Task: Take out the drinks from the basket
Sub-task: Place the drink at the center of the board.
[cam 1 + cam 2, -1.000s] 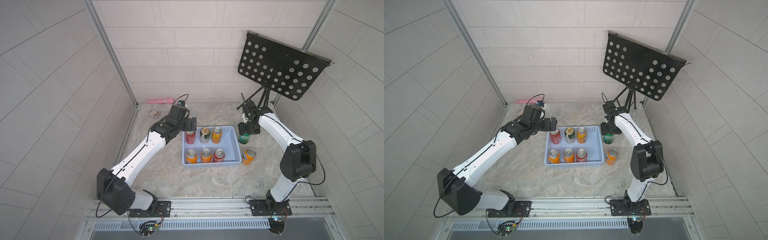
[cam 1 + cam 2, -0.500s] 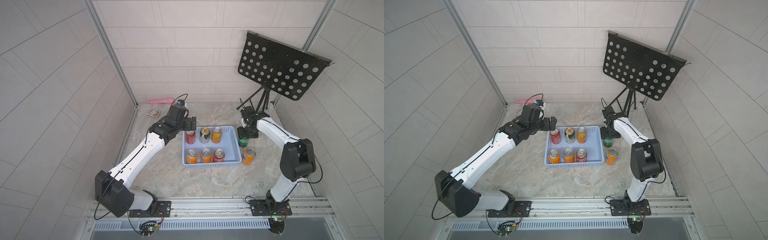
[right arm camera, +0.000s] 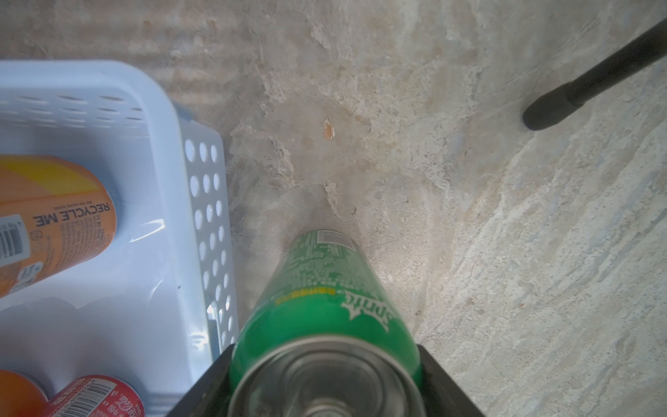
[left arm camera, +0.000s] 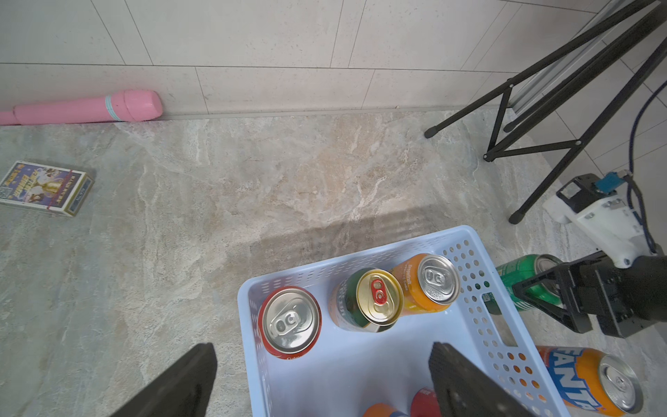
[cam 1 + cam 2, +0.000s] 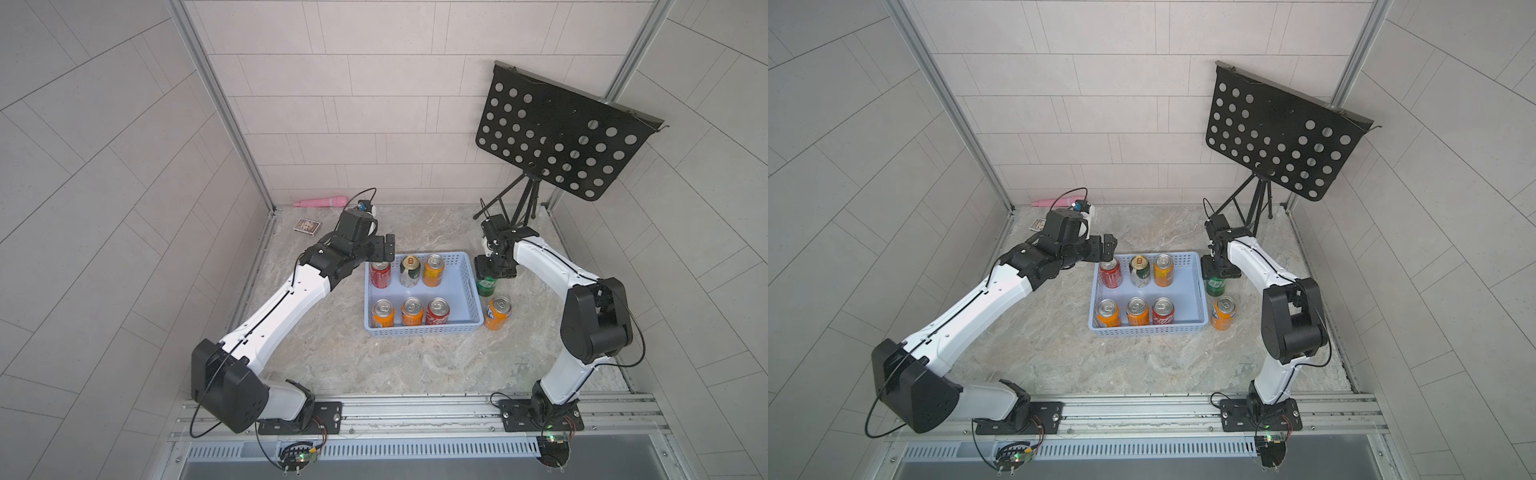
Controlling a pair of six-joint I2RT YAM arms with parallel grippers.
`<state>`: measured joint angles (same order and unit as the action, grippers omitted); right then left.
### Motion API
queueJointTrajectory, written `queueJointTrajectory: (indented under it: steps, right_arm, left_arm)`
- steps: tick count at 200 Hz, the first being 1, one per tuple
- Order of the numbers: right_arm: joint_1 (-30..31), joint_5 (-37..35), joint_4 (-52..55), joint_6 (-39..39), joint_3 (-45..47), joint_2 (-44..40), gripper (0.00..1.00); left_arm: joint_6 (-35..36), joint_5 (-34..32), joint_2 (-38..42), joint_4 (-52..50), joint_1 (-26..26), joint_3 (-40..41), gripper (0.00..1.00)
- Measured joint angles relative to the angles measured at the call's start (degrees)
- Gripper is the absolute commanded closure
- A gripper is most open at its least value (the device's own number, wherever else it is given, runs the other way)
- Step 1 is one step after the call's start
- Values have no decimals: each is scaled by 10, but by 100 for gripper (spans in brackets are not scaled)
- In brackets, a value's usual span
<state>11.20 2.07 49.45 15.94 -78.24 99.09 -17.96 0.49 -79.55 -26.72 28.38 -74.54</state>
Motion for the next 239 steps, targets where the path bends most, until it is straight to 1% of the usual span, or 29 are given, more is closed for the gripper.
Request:
queueJointTrajectory:
  steps: [53, 63, 120, 155, 169, 187, 218, 239]
  right_arm:
    - [0, 3, -5, 7, 6, -27, 14]
    - [0, 5, -6, 8, 4, -36, 12]
    - [0, 5, -12, 8, -3, -62, 11]
    - [0, 9, -14, 5, -5, -117, 12]
    - [0, 12, -16, 4, -7, -145, 13]
    - [0, 21, -18, 4, -9, -176, 13]
    - [2, 60, -26, 6, -9, -213, 14]
    - [5, 83, -38, 17, -9, -227, 13]
  left_arm:
    - [0, 7, 0, 2, 0, 1, 0]
    - [0, 8, 0, 3, 0, 1, 0]
    - [0, 6, 0, 3, -6, 1, 0]
    - [0, 16, -3, -2, -21, 1, 0]
    - [-2, 21, -7, -9, -34, 1, 0]
    - [-9, 32, -8, -16, -63, 3, 0]
    - [-24, 42, 3, -13, -112, 35, 0]
    - [-34, 47, 8, -14, -120, 60, 0]
